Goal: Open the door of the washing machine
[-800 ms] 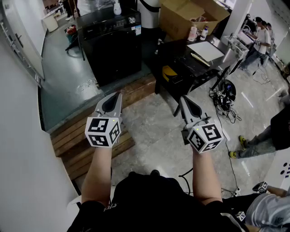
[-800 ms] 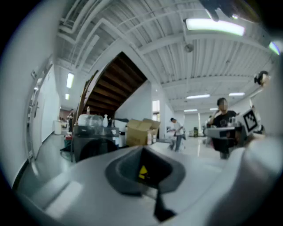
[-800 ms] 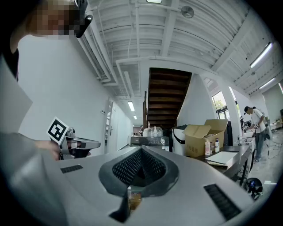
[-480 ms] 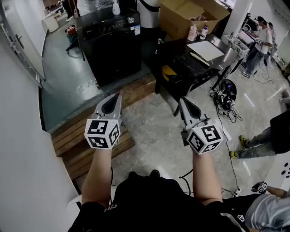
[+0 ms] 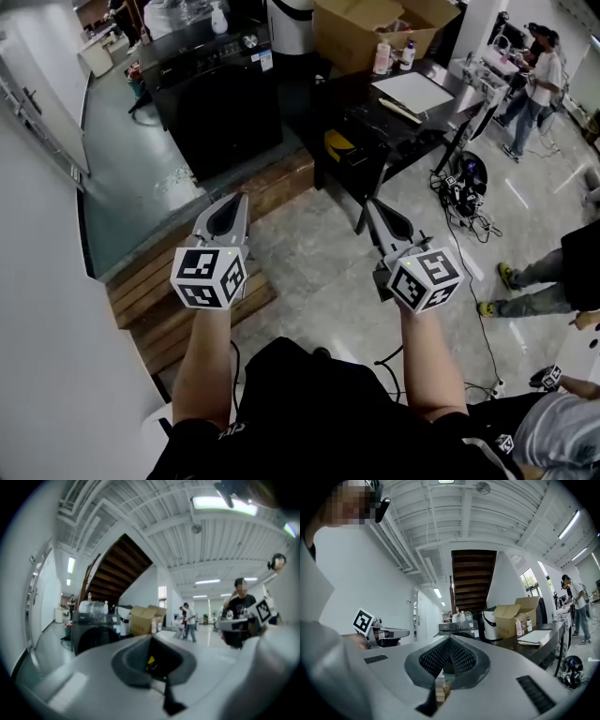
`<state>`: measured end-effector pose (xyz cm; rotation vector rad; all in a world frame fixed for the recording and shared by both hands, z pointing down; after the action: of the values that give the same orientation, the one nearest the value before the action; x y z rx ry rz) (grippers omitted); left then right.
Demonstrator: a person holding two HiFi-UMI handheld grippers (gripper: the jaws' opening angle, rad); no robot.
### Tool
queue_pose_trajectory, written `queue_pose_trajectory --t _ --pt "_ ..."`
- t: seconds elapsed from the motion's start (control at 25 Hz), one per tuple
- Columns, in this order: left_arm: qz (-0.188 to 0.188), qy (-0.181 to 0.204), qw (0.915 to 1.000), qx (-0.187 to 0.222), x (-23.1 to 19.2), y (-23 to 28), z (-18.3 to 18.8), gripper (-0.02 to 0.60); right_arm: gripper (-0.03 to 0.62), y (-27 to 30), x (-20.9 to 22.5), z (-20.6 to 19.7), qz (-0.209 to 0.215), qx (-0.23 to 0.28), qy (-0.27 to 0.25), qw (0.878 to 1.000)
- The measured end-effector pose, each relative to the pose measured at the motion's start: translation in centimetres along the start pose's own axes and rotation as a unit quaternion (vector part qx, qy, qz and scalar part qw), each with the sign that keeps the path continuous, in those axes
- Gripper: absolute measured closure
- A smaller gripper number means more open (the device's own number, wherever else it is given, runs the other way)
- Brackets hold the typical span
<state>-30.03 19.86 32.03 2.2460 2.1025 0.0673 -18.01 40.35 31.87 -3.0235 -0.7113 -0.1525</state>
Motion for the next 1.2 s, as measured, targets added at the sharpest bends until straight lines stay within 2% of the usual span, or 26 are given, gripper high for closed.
queue_pose_trajectory --t 0.24,0.52,0.76,1.2 --pt "-0.005 -0.014 0.9998 -0.01 0.9 1.0 -1.4 0.573 0.6 -0.4 0.7 -1.4 0.003 -0.011 0.019 1.0" --pt "-0.01 -0.021 0.9997 -0.004 -0.9 4.6 -1.2 0.572 0.599 2.6 1.5 -1.9 0.017 -0.023 0.013 1.0" --pt "-0.02 -0.021 0.9996 0.002 -4.0 9.2 -0.5 0.572 0.599 7.7 4.0 -1.0 0.007 -0.019 0.009 1.0" --pt "-0.029 -0.029 0.9991 -0.007 -12.6 18.0 -0.1 0.572 0.599 19.6 6.8 -1.3 0.004 -0.043 0.011 0.999"
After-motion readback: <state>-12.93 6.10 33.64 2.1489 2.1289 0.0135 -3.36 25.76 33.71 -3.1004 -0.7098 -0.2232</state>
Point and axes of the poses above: the fingertips, and each gripper's own axes: y forward along the fingers, x to its right, z out of its top, the point moved 2 cm from there along -y, backward along the fingers, and after that the axes turned 7 degrees about -z, right-handed, at the moved point
